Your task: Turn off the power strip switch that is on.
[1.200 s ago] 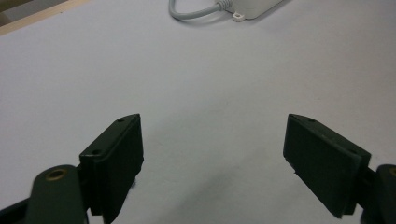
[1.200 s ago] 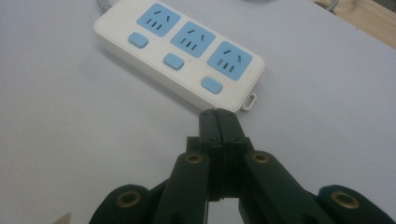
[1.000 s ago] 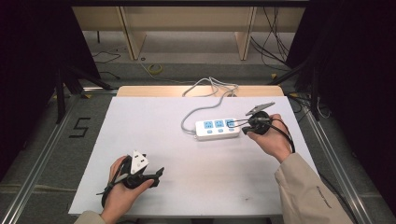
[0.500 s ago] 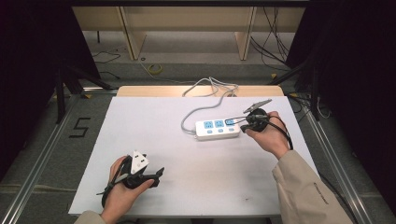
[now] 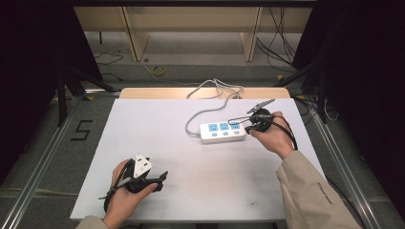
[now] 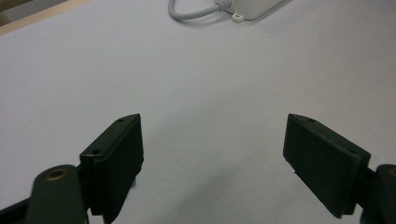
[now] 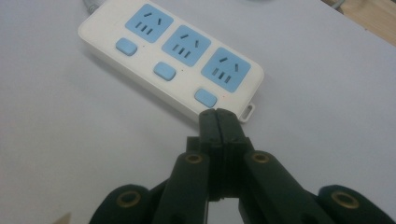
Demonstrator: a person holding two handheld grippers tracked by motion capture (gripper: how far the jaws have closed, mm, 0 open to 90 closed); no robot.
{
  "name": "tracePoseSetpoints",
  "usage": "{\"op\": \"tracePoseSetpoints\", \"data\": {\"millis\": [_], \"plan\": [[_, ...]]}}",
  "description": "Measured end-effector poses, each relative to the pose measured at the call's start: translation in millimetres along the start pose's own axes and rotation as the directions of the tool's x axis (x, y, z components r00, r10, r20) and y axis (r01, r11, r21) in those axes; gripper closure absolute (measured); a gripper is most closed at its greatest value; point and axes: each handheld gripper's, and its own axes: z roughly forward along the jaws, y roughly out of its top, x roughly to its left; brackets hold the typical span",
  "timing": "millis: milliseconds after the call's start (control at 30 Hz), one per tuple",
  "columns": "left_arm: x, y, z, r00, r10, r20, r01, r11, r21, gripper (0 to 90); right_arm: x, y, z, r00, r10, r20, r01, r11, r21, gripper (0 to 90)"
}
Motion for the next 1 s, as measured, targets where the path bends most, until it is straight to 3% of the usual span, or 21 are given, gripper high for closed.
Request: {"op": "tracePoseSetpoints", "data": {"millis": [1000], "plan": [[0.7, 0.2, -0.7, 1.0000, -0.002, 0.002, 0.002, 1.0000, 0.002, 19.9, -6.7, 15.0, 13.4, 1.0000, 0.008, -0.002, -0.008, 0.999, 0.040, 90.0]]}}
